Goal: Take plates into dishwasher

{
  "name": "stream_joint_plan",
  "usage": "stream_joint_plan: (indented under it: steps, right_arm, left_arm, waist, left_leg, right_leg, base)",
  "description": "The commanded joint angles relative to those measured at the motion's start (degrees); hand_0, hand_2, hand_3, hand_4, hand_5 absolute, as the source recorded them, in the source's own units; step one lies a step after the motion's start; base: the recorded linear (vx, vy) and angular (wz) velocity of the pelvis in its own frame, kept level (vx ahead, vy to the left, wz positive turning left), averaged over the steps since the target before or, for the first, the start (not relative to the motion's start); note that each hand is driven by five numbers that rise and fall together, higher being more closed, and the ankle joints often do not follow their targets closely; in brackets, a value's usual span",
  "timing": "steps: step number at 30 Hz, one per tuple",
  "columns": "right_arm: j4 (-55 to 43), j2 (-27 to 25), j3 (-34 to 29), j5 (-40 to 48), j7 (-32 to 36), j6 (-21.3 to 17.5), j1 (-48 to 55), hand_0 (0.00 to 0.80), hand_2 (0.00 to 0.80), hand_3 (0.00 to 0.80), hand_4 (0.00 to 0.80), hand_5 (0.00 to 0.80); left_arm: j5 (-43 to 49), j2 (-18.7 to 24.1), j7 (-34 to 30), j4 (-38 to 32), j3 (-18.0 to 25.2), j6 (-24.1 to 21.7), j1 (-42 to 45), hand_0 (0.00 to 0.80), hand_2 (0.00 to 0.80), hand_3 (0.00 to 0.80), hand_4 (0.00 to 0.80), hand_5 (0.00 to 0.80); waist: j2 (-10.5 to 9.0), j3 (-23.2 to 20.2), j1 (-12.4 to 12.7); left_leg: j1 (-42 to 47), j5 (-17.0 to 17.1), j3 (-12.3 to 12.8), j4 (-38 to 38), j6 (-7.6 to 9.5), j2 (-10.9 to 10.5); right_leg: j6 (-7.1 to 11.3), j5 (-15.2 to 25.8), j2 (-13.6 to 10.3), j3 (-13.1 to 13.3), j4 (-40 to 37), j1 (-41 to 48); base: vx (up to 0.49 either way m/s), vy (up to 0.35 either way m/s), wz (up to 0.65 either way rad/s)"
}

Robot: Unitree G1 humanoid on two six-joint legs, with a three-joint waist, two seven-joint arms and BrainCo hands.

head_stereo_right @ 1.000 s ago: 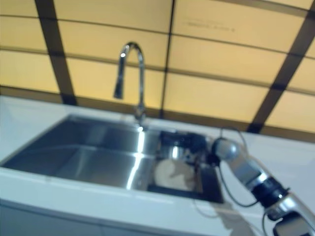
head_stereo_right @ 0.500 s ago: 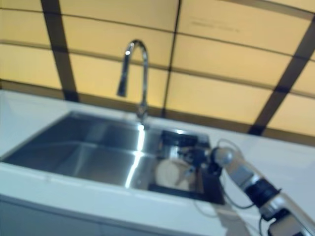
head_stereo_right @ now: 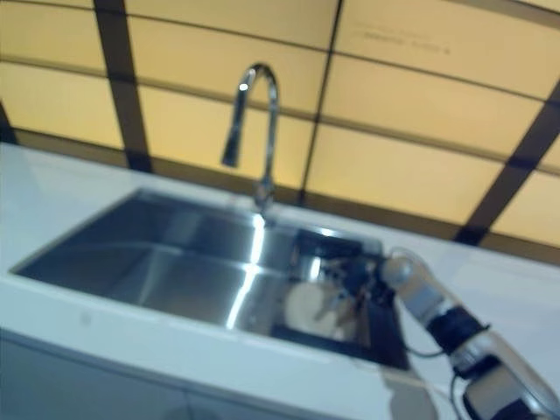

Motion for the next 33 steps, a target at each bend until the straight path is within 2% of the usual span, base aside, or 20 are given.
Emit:
stream_joint_plan:
  steps: [1,8,18,33]
  right_arm:
    - [3.5,-0.6,3.2,2.6,0.3,0.6,-9.1,0.0,0.0,0.0,0.0,0.0]
    - [7.7,-1.7,4.5,2.0,0.3,0.1,-12.4,0.0,0.0,0.0,0.0,0.0]
    - [9.7,-3.5,5.3,5.2,4.3,-0.2,-14.5,0.0,0.0,0.0,0.0,0.0]
    - [11.8,-3.3,4.3,6.2,3.2,1.5,-14.9,0.0,0.0,0.0,0.0,0.0]
  left_arm:
    - [2.3,1.0,-0.7,-0.4,-3.0,-0.9,-2.4,0.0,0.0,0.0,0.0,0.0]
    - [2.8,2.0,-1.5,-1.1,-4.1,-1.5,-2.2,0.0,0.0,0.0,0.0,0.0]
    - [2.6,3.1,-1.6,-2.2,-5.5,-2.9,-2.1,0.0,0.0,0.0,0.0,0.0]
    - [0.7,4.4,-0.5,-1.6,-3.7,-2.7,-1.2,0.0,0.0,0.0,0.0,0.0]
  waist:
    - [-0.99,0.0,0.8]
    - [-1.22,1.4,1.3]
    - [-1.38,3.1,1.3]
    - [-0.97,5.4,1.5]
  left_leg:
    - [-2.5,0.6,1.4,-1.1,1.42,-1.8]
    - [-3.1,0.6,1.3,-0.8,1.33,-1.5]
    - [-3.8,0.7,1.3,-0.7,1.41,-1.1]
    - [-5.0,1.0,1.1,0.0,1.33,-0.6]
  right_leg:
    - [2.95,-2.9,0.7,1.3,0.1,2.9]
    - [2.85,-2.8,1.0,1.4,0.3,2.4]
    - [2.72,-2.6,1.4,1.6,0.5,1.4]
    - [2.22,-2.8,1.9,1.9,1.4,0.2]
  base:
    - [0.0,0.0,0.0]
    - [0.027,-0.038,0.01]
    - [0.001,-0.02,0.0]
    - [0.004,-0.02,0.0]
